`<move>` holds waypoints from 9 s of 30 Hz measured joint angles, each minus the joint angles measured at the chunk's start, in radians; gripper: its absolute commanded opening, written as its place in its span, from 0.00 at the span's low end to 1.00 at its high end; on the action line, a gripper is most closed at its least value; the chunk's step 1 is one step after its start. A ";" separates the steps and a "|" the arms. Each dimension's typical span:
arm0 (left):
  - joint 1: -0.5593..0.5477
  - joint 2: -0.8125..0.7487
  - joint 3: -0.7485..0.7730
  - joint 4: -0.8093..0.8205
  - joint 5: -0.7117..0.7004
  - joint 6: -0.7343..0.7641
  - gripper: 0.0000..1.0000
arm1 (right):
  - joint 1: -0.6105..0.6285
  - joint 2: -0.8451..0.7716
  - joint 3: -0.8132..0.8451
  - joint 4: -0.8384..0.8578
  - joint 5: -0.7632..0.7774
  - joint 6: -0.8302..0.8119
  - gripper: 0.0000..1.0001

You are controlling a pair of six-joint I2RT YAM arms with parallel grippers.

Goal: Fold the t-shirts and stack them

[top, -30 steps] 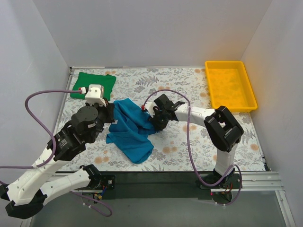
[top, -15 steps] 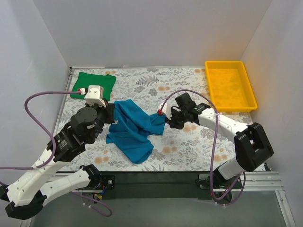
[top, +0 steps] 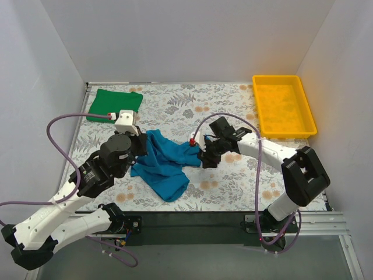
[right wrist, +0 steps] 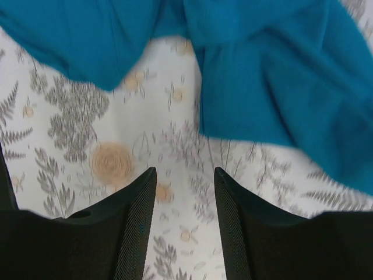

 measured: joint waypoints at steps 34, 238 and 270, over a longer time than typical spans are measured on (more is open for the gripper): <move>0.000 -0.093 -0.021 -0.075 -0.105 -0.034 0.00 | 0.227 0.334 0.262 0.134 0.314 0.197 0.26; 0.469 1.639 0.980 0.204 0.476 0.182 0.00 | -0.587 0.089 0.139 -0.122 -0.492 -0.014 0.72; 0.639 1.632 1.083 0.407 0.385 -0.037 0.01 | -0.592 0.118 0.132 -0.122 -0.364 -0.014 0.71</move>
